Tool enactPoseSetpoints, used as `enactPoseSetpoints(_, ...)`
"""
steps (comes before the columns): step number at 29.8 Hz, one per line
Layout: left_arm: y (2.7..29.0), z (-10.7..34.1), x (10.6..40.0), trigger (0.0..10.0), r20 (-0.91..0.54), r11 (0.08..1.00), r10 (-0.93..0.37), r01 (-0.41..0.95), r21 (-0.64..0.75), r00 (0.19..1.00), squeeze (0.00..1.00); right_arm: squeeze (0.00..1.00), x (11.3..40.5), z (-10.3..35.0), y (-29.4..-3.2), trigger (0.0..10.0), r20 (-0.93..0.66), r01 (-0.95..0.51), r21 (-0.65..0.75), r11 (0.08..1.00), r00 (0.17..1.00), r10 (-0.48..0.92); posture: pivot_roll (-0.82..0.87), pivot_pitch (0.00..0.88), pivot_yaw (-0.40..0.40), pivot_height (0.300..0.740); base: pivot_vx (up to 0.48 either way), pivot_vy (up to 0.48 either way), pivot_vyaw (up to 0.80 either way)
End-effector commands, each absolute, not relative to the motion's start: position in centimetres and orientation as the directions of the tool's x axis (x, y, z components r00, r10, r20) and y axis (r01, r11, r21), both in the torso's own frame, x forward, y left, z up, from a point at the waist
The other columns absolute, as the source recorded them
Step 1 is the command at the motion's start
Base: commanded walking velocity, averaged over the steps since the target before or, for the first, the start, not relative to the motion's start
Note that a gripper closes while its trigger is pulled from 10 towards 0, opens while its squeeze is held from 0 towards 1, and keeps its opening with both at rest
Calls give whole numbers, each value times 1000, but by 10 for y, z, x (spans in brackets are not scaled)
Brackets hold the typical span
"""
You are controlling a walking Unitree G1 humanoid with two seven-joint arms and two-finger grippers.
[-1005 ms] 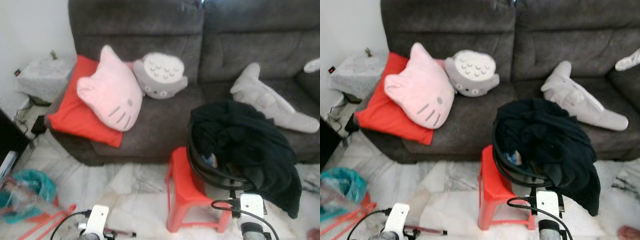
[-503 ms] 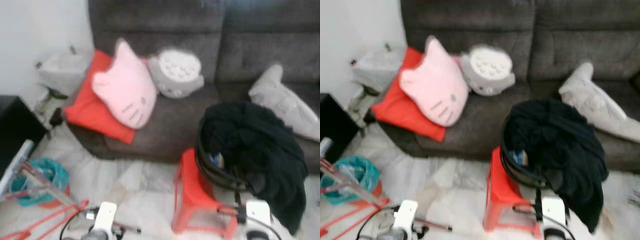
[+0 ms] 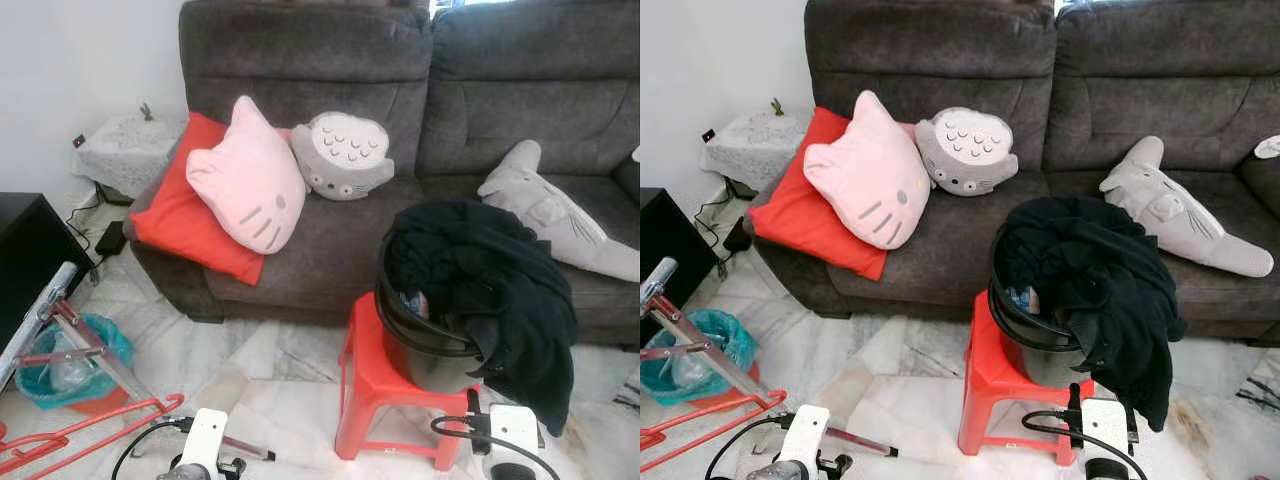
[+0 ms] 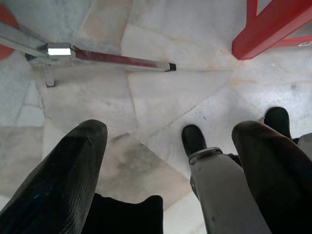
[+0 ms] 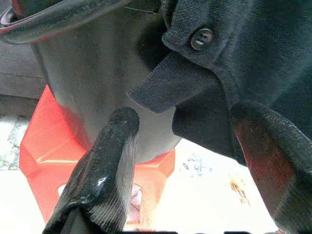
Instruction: Hang hanger
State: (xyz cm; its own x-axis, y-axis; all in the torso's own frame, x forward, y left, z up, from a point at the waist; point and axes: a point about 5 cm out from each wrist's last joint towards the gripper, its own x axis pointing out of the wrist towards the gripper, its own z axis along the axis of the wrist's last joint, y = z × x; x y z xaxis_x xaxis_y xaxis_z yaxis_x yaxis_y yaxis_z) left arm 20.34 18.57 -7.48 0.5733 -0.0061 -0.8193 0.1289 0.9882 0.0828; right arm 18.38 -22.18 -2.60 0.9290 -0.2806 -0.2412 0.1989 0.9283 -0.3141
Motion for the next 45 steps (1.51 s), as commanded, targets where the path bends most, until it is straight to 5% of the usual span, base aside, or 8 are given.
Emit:
enactPoseSetpoints(1, 189, -74, 204, 10000, -822, 989, 4, 120, 87, 569, 0, 0, 184, -27, -222, 10000, -254, 221, -297, 929, 919, -300, -38, 0, 43, 740, 0, 0, 0)
enactPoseSetpoints(11, 189, -74, 204, 10000, -822, 988, 3, 127, 92, 569, 0, 0, 180, -30, -228, 10000, -268, 275, -304, 912, 894, -359, -39, 0, 44, 740, 0, 0, -363)
enactPoseSetpoints(19, 189, -74, 204, 10000, -823, 987, 3, 129, 93, 568, 0, 0, 158, -30, -269, 10000, -267, 580, -310, 754, 707, -654, -41, 0, 46, 740, 0, 0, 0)
enactPoseSetpoints(30, 189, -74, 205, 10000, -823, 986, 6, 133, 99, 568, 0, 0, 154, -14, -316, 10000, -210, 711, -322, 626, 591, -779, -39, 0, 45, 740, 0, 0, 0)
enactPoseSetpoints(37, 189, -74, 205, 10000, -823, 986, 7, 133, 101, 568, 0, 0, 158, -16, -308, 10000, -228, 693, -300, 655, 615, -755, -36, 0, 46, 740, 0, 0, 0)
enactPoseSetpoints(45, 189, -74, 205, 10000, -822, 986, 6, 135, 100, 569, 0, 0, 177, -24, -259, 10000, -256, 437, -250, 864, 830, -495, -37, 0, 45, 740, 0, 0, 0)
